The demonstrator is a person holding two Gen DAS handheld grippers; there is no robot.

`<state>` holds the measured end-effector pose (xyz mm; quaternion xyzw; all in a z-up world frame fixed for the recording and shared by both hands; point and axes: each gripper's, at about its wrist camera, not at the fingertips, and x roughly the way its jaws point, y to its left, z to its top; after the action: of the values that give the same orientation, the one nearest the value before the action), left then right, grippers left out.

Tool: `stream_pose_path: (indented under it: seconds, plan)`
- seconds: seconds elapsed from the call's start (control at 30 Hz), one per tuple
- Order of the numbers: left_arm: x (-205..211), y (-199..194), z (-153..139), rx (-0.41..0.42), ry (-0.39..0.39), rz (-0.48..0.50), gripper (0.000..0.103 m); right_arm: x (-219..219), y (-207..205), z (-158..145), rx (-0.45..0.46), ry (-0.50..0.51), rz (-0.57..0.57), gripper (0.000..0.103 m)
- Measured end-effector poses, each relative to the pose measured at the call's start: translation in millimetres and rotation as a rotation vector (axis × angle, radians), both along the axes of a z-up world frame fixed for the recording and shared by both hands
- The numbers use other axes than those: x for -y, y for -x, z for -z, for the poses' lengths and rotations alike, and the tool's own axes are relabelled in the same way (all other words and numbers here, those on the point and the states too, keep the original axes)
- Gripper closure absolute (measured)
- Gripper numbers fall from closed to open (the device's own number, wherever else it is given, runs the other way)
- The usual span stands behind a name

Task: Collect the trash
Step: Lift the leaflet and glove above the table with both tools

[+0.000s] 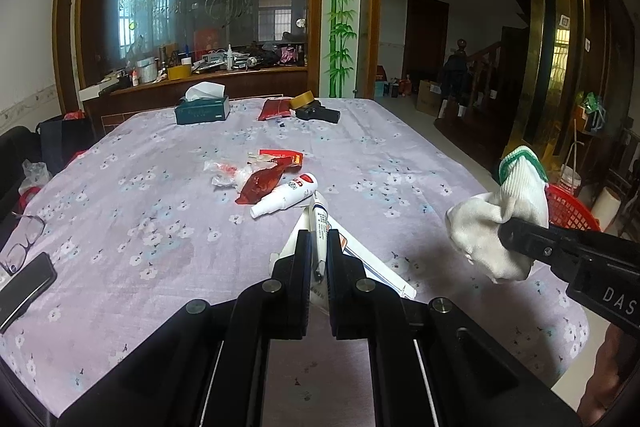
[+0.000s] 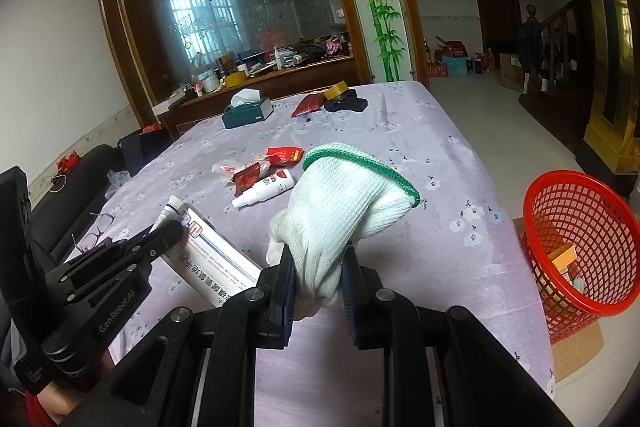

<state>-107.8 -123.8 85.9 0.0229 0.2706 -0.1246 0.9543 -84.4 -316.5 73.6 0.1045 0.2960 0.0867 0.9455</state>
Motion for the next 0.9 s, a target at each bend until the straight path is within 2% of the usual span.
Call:
stream_pose_path:
  seconds: [0.9]
  plan:
    - [-5, -8, 4, -0.009, 0.002, -0.006, 0.097, -13, -12, 4, -0.025, 0.025, -0.005, 0.081]
